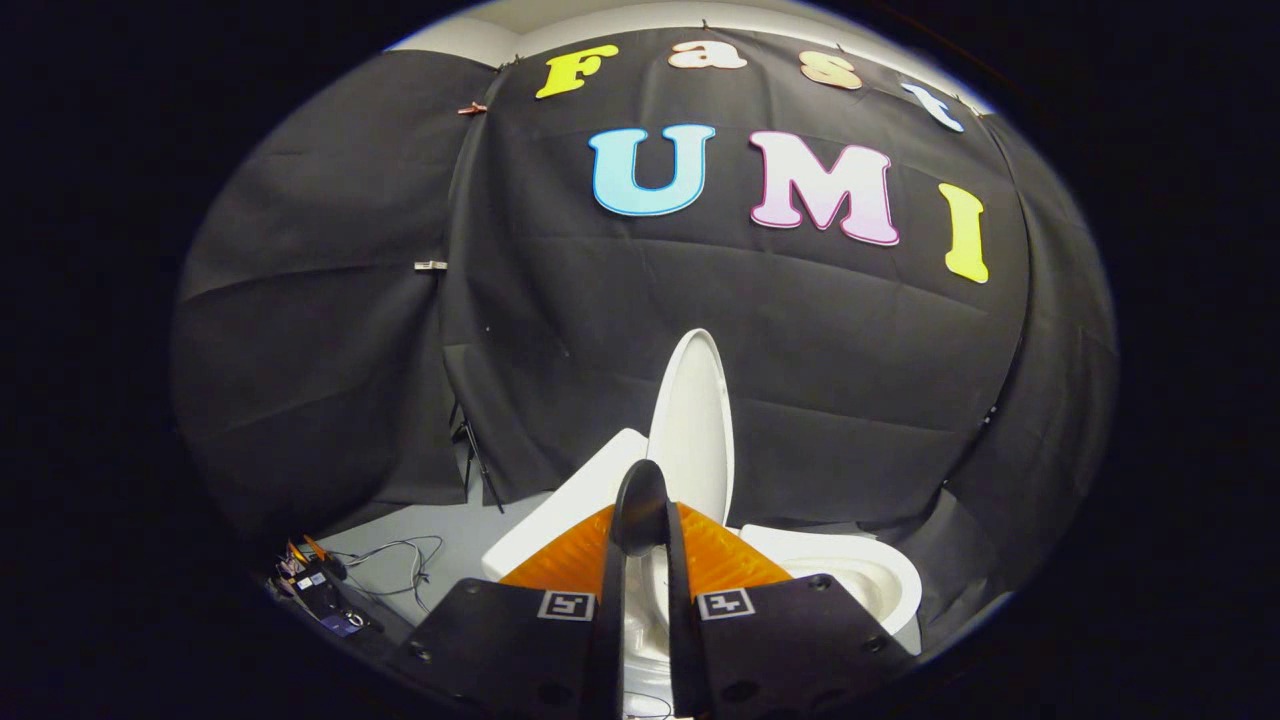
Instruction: Open the toilet lid.
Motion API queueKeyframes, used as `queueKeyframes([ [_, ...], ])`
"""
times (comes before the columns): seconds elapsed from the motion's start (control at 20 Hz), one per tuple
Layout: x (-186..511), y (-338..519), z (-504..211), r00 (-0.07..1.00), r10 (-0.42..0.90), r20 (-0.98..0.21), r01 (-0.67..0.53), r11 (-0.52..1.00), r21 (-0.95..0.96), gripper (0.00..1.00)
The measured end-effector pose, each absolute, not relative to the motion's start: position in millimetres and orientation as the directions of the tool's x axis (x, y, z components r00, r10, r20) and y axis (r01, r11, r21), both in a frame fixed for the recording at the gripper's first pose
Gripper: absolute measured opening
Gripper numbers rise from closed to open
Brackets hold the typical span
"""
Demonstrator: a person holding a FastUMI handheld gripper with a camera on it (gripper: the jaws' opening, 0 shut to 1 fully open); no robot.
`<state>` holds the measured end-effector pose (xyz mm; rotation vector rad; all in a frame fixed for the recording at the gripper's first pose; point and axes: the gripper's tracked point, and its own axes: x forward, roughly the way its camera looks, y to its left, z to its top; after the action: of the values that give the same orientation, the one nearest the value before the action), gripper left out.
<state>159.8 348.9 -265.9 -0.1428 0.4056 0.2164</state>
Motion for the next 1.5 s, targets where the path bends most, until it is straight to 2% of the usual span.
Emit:
queueKeyframes([
  [0.25,144.4,335.7,-237.6,0.900,0.230,-0.370,-0.260,0.965,-0.033,0.94],
  [0.45,131.8,307.6,-201.5,0.911,0.245,-0.332,-0.257,0.966,0.007,0.98],
  [0.7,111.4,246.8,-153.4,0.935,0.232,-0.267,-0.238,0.971,0.008,0.98],
  [1.15,66.6,91.4,-59.5,0.990,0.075,-0.122,-0.083,0.995,-0.062,0.98],
  [1.5,24.5,9.6,-14.8,0.999,-0.008,-0.043,0.004,0.997,-0.074,0.97],
])
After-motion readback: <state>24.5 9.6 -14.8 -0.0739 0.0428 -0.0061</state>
